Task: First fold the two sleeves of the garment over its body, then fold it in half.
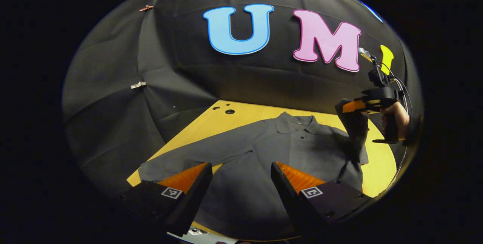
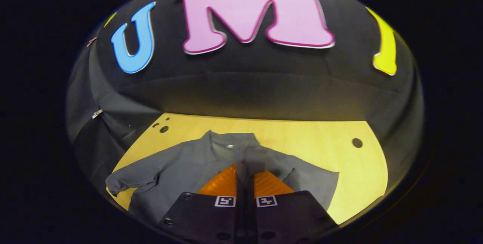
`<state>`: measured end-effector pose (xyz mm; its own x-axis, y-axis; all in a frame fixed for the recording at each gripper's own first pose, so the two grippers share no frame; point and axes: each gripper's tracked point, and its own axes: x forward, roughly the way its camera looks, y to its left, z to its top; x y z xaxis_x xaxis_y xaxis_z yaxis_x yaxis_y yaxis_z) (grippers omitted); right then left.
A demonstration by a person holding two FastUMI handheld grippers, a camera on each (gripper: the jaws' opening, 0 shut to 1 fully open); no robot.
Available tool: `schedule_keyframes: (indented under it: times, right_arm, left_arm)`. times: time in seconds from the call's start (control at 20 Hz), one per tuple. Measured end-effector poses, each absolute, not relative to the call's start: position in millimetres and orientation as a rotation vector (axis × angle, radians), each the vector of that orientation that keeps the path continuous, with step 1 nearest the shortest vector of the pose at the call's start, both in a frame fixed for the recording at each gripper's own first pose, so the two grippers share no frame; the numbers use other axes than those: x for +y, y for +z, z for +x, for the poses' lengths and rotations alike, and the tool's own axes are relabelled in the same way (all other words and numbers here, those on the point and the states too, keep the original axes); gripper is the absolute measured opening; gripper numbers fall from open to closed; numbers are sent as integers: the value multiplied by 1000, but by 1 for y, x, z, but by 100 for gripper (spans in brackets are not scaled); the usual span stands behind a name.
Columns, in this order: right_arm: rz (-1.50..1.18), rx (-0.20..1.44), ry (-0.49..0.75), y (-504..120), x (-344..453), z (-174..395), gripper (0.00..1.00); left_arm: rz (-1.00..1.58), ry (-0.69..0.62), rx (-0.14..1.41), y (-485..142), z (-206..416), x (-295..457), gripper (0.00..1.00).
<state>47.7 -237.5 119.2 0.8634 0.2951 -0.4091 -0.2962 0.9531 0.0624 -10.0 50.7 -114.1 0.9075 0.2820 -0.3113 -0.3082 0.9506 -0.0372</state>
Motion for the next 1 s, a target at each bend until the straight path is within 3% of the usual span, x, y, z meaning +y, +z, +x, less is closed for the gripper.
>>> schedule_keyframes:
  times: [0.5,0.85,0.9,1.0]
  right_arm:
    - [-118,549,525,48,-43,38,5]
    - [-248,621,581,-13,22,26,6]
    - [-258,629,585,-20,26,25,7]
    - [-282,657,568,-33,28,26,20]
  left_arm:
    - [-203,461,330,-132,-33,110,98]
    - [-280,553,347,-151,-48,142,97]
    - [-287,572,353,-155,-52,146,98]
    - [-287,619,365,-163,-63,161,98]
